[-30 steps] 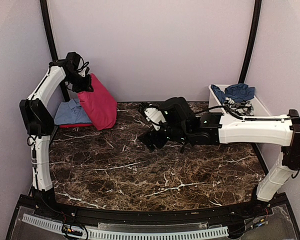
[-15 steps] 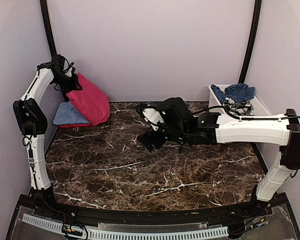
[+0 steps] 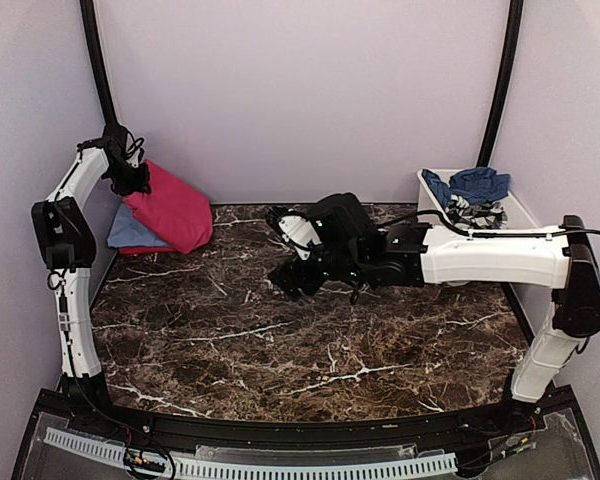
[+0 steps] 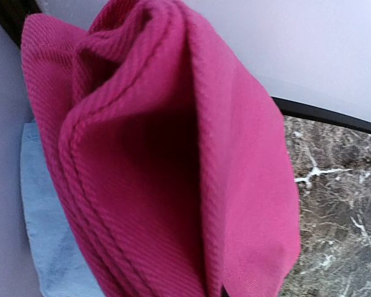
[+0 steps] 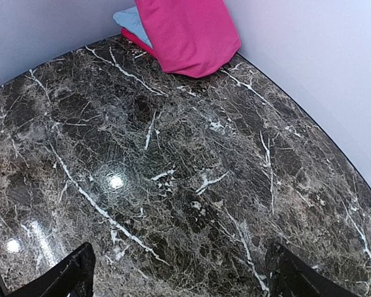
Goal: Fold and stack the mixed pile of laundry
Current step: Place the square-folded trousers at the corner of the board.
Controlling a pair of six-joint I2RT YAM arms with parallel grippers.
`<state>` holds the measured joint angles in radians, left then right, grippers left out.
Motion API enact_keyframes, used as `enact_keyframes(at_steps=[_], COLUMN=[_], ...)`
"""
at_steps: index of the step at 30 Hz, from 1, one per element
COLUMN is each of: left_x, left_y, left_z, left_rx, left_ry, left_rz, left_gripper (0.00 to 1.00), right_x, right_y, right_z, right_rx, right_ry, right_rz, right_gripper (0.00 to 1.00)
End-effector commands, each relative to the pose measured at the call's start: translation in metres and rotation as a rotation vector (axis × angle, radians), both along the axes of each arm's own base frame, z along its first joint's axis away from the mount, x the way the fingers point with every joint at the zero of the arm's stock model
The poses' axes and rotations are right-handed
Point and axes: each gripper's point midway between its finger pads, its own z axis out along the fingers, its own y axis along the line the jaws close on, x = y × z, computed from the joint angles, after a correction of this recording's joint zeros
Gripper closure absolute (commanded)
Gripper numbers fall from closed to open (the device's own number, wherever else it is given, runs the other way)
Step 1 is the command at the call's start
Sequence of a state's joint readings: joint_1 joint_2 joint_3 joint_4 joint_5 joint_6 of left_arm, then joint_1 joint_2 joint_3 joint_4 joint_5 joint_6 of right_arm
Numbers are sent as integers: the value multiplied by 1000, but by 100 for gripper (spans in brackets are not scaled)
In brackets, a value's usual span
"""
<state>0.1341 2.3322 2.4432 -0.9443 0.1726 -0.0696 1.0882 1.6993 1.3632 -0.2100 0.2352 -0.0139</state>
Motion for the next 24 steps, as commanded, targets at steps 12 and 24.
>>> enact_keyframes(at_steps=[12,24], left_x=[17,-13], left_y=[127,105], left_z=[25,120], left_rx=[466,235], left_ry=[-88,-261], left_rz=[330,366], left_gripper=[28,1], right_x=[10,22], right_y=[6,-4], right_z=[4,16], right_rx=[9,58], right_ry=[15,52], right_rz=[-10,-59], right_gripper=[7,5])
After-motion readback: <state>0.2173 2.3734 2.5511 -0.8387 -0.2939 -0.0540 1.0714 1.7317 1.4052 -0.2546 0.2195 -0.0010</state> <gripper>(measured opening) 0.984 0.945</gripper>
